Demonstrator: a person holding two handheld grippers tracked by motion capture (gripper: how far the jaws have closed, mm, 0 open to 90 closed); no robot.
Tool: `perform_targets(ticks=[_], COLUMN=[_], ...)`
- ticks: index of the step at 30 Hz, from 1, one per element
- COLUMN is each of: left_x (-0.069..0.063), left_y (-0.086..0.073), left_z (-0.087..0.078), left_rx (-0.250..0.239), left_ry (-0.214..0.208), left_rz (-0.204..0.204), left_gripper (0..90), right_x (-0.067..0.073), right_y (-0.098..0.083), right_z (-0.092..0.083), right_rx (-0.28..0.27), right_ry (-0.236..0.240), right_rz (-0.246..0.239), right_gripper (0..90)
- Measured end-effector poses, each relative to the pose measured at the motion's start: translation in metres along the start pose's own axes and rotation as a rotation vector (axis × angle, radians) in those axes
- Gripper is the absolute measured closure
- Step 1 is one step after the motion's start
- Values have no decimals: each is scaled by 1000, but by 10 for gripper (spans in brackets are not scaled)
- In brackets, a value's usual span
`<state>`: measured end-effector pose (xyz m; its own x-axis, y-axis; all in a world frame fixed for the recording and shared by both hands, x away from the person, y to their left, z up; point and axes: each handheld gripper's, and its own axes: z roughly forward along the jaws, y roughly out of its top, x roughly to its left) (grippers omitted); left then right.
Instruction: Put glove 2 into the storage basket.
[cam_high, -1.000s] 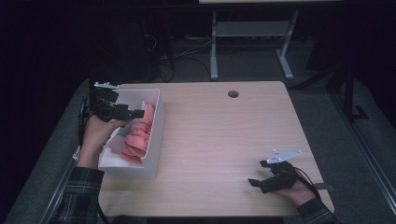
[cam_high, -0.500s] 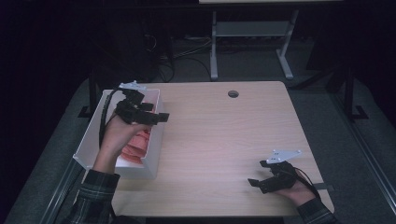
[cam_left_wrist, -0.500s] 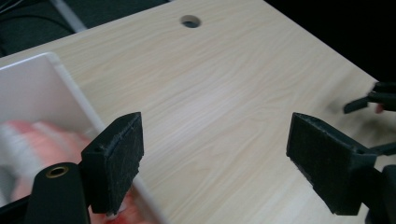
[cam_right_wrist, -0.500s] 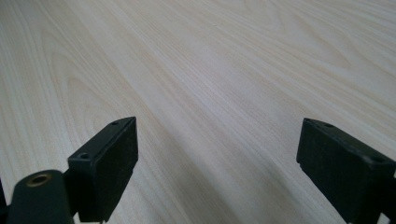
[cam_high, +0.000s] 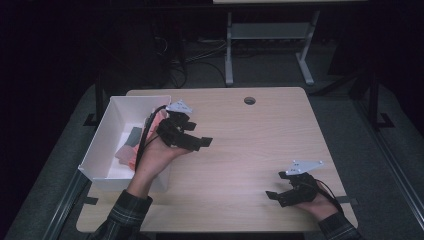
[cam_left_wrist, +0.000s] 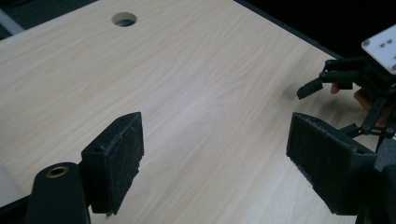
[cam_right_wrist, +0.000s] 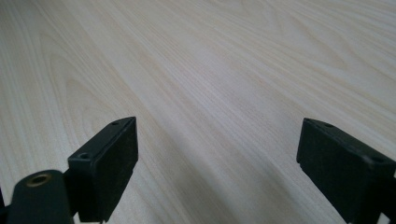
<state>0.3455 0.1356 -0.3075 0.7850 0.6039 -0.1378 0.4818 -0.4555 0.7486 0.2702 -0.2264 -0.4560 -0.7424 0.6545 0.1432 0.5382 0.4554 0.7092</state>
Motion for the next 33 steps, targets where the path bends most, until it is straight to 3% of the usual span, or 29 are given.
perform_targets(ticks=[7, 15, 23, 26, 33], left_x=[-17, -28, -32, -33, -34], left_y=[-16, -35, -51, -58, -77], left_z=[24, 45, 58, 63, 74], left_rx=[6, 17, 18, 25, 68], left_ry=[-29, -58, -60, -52, -63], left_rz=[30, 43, 75, 68, 76], left_gripper=[184, 184, 184, 184, 184], right_x=[0, 0, 0, 0, 2], right_y=[0, 0, 0, 0, 0], right_z=[0, 1, 2, 2, 2], right_rx=[1, -1, 2, 2, 7], right_ry=[-2, -3, -9, -9, -14], right_rz=[-3, -11, -12, -11, -8], right_gripper=[123, 123, 124, 123, 123])
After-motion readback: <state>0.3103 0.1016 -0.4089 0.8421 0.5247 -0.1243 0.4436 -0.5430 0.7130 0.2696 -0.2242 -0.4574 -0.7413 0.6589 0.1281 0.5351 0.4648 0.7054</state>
